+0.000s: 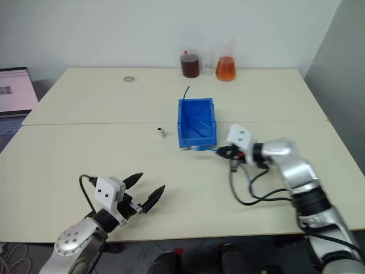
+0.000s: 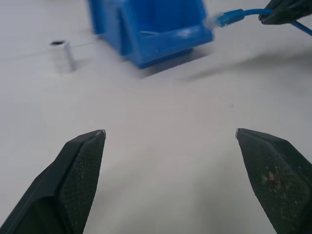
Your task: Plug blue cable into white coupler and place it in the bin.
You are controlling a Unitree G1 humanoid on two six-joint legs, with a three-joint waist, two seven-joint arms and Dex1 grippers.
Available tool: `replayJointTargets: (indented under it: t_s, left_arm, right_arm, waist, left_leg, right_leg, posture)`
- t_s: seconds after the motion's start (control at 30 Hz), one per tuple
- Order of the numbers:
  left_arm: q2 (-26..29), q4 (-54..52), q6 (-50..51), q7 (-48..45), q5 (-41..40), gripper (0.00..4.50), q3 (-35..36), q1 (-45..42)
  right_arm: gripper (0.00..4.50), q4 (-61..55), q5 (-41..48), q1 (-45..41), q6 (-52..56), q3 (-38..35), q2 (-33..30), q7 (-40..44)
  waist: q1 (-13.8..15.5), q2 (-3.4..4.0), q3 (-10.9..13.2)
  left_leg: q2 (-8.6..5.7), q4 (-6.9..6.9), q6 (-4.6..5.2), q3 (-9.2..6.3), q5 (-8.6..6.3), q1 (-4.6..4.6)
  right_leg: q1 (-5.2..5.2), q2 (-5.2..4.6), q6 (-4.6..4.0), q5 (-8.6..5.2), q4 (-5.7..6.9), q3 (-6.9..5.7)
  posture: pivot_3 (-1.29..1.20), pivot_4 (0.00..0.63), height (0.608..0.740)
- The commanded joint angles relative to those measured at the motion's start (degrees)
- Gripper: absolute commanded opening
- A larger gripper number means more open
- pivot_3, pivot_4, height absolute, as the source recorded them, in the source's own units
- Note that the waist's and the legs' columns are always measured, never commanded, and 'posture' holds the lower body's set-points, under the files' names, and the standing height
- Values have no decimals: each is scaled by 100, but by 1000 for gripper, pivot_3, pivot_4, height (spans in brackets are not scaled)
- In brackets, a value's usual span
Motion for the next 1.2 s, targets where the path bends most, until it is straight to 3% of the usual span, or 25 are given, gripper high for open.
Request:
replayJointTargets:
  t_s: [0.03,0.43,0.57,0.77,0.97,1.07,1.2]
  left_arm:
    - [-296,-296,-241,481,166,4500,38,410]
    - [-816,-162,-513,1334,498,4500,-155,696]
    - [-788,-139,-534,1348,493,4500,-229,705]
    - [-704,-87,-443,1336,459,4500,-201,523]
    - [-499,-136,-279,1111,228,4500,-57,462]
    - [-61,-171,-52,698,-137,4500,295,360]
    - [1395,512,380,-380,-857,4500,1272,-452]
  right_arm:
    - [67,462,-331,-452,-369,344,517,-231]
    - [67,2241,-928,-897,-991,877,1538,-168]
    - [900,2351,-928,-853,-1020,876,1595,-100]
    - [2743,2120,-852,-747,-832,799,1522,9]
    - [4282,1306,-701,-499,-264,588,1253,94]
    - [4447,613,-535,-334,201,376,986,166]
    - [4447,-831,228,-40,1420,-306,325,473]
  waist:
    - [60,0,0]
    - [-16,-12,-7]
    - [-42,-12,-7]
    - [-48,-12,-7]
    - [-34,-12,-7]
    - [-18,-12,-7]
    - [54,-13,-1]
  left_leg:
    - [-2,0,0,1,0,-1]
    - [-30,-5,-8,41,-10,-5]
    - [-28,-4,-7,41,-11,-4]
    - [-27,-3,-7,39,-11,-4]
    - [-21,0,-7,24,-10,-4]
    - [-12,0,-7,15,-10,-4]
    - [-1,0,-7,-2,-9,0]
  right_leg:
    - [0,-2,0,0,-1,0]
    - [-4,-46,21,12,-29,17]
    - [-4,-42,21,12,-27,17]
    - [-4,-38,21,12,-25,16]
    - [-2,-28,21,12,-19,10]
    - [-2,-18,19,12,-17,5]
    - [-3,0,1,1,2,-10]
  posture:
    - [0,150,740]
    - [0,150,740]
    - [0,150,740]
    - [0,150,740]
    - [0,150,740]
    - [0,150,740]
    - [0,150,740]
